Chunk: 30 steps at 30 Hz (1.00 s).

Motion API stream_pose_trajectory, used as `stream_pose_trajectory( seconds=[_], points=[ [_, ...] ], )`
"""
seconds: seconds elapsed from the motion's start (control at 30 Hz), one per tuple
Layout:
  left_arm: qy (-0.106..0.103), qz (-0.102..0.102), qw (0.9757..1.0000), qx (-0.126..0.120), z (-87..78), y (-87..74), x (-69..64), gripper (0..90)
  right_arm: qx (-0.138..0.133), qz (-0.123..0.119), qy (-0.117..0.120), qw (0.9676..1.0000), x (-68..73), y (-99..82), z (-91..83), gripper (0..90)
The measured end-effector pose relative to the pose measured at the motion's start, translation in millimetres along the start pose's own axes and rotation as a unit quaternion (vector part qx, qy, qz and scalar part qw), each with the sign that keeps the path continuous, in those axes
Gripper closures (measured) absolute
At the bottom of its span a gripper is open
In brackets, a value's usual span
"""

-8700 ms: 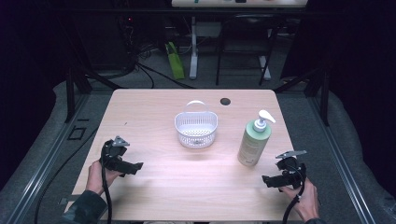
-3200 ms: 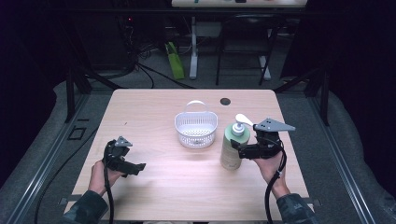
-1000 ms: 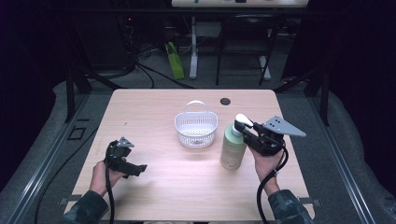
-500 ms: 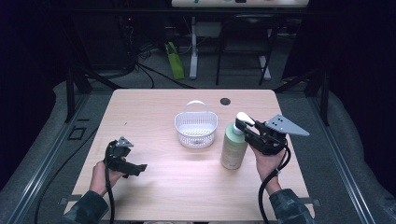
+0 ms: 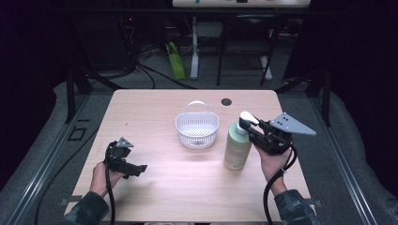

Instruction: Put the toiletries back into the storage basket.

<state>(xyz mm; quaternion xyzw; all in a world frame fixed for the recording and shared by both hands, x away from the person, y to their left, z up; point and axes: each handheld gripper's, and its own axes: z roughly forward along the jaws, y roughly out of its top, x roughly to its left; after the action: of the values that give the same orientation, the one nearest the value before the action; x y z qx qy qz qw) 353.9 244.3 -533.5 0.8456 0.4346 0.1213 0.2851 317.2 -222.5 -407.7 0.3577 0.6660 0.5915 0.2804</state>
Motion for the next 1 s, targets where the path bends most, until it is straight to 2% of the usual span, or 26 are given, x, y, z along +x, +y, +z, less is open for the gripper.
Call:
stream_pose_trajectory(
  seconds=[0.6,1.0],
  points=[
    [0.003,0.0,1.0,0.0,-0.6,0.0,-0.5,0.0,-0.021,-0.013,0.005,0.9997,1.5,28.1,-10.3,67.3],
    [0.002,0.001,1.0,-0.001,0.1,0.1,0.2,0.0,-0.031,-0.021,0.011,0.9992,2.7,44.7,-9.9,67.3]
  ],
)
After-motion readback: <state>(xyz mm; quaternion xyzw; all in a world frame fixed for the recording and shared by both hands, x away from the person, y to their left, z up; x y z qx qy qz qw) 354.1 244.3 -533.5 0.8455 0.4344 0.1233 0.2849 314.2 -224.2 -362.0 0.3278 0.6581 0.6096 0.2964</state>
